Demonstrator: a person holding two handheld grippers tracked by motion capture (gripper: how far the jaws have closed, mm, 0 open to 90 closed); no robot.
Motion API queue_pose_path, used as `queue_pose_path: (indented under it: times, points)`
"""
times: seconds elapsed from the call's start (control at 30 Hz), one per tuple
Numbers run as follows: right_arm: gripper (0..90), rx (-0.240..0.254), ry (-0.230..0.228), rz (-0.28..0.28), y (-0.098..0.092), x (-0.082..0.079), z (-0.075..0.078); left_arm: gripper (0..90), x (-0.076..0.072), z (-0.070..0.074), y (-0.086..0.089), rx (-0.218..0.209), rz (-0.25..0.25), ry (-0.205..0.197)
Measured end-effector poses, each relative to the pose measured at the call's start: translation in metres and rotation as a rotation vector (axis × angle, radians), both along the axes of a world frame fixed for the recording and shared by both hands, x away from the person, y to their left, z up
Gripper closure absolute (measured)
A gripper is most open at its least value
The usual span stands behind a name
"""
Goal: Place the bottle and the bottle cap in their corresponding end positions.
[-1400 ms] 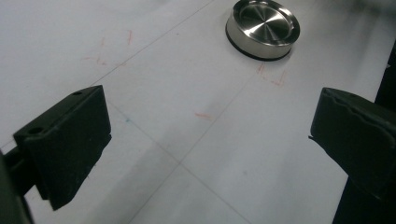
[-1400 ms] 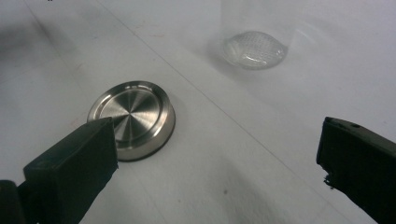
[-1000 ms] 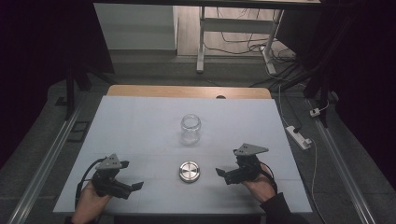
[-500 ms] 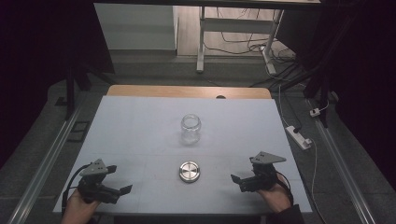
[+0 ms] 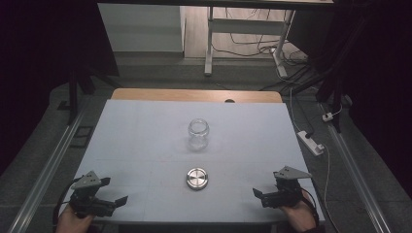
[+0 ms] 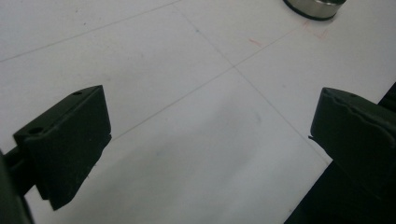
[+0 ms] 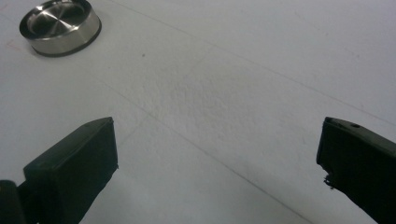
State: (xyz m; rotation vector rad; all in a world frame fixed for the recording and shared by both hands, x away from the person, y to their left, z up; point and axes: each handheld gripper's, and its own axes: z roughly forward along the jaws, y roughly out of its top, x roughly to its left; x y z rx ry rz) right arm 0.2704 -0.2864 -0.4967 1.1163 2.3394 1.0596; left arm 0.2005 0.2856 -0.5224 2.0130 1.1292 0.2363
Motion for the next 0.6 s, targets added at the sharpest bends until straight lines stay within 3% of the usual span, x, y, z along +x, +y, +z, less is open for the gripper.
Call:
queue_pose_path:
  times: [0.6]
  points:
    - [0.0, -0.029, 0.033, -0.026, -0.01, -0.014, -0.003, 0.0, -0.007, -0.005, 0.003, 0.064, 0.038, 0.045]
